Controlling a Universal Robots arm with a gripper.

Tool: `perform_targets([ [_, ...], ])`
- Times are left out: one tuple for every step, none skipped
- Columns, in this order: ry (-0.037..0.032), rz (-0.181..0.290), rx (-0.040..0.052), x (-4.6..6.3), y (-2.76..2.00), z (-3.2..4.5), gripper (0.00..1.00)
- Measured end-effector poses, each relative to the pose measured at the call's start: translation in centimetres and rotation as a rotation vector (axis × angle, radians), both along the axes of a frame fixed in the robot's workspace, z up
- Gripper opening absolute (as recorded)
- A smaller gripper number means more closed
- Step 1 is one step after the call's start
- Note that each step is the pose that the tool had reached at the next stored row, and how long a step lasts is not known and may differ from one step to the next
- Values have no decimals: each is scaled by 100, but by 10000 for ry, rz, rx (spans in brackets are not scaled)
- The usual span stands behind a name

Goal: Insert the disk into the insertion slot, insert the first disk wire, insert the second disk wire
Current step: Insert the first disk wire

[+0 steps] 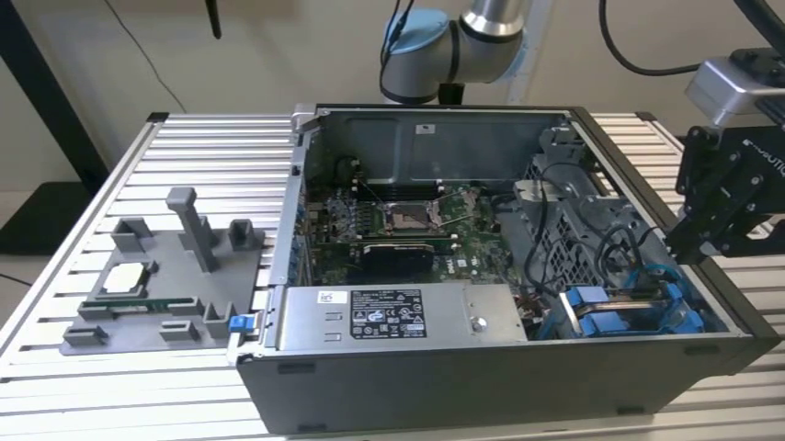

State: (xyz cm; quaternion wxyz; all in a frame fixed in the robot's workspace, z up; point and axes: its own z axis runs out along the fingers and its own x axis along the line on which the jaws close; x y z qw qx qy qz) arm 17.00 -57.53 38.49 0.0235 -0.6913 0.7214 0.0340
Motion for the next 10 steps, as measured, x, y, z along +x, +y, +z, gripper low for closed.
perform_targets([
  [4, 0, 1, 12, 0, -1, 100],
  [7, 0, 0, 21, 0, 0, 100],
  [9, 0, -1, 29, 0, 0, 100],
  [10, 0, 0, 36, 0, 0, 100],
  [11, 1, 3, 44, 0, 0, 100],
  [10, 1, 6, 51, 0, 0, 100],
  [10, 1, 12, 59, 0, 0, 100],
  [11, 1, 20, 66, 0, 0, 100],
  [11, 1, 29, 72, 0, 0, 100],
  [10, 1, 38, 77, 0, 0, 100],
])
